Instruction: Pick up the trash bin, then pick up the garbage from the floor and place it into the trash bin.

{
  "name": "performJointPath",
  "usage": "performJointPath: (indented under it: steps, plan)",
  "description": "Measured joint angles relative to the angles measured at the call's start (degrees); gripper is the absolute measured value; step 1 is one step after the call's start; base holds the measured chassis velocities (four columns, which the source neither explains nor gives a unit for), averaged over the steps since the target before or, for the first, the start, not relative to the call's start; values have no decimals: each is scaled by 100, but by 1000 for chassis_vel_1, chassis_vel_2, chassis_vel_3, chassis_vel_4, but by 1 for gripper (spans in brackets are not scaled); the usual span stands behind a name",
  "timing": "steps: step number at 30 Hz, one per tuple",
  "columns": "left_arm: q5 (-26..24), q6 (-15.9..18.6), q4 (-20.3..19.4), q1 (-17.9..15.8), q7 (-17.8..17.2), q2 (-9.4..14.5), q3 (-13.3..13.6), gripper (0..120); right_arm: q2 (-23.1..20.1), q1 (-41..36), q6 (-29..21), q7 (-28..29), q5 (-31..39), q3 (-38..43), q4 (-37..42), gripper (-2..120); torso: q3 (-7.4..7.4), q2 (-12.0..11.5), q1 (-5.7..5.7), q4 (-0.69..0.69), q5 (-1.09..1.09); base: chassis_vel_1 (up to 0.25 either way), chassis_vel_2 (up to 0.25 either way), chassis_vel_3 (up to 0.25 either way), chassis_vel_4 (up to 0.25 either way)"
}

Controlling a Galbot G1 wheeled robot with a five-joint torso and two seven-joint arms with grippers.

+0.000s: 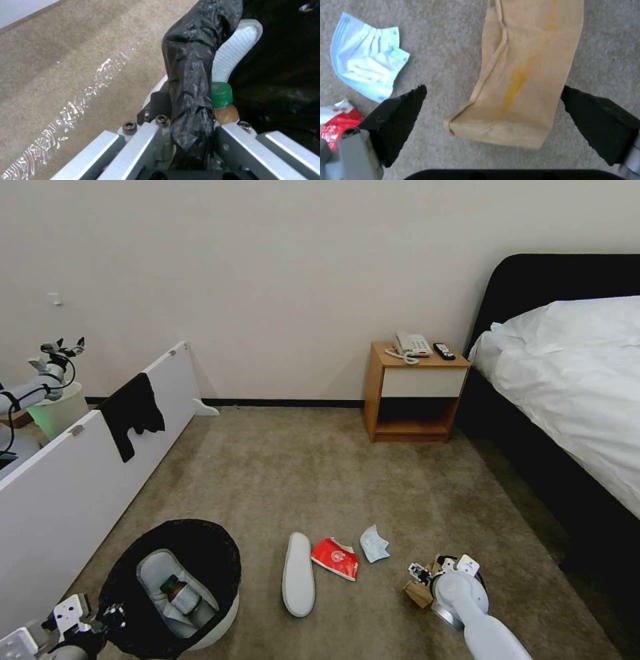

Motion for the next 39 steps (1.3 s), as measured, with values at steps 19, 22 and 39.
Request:
performJointPath:
  steps: [19,22,39]
  plan:
    - [56,0,32,37,40,23,60,1,260,252,227,-310,-429,-15,-832,78,0,0,0,0,0,0,0,0,0]
    - [57,0,32,34,40,30,59,1,262,235,264,-331,-497,-29,-839,68,0,0,0,0,0,0,0,0,0]
    - [99,0,63,-7,53,-8,143,1,11,-72,428,-391,-755,-94,-367,8,0,0,0,0,0,0,0,0,0]
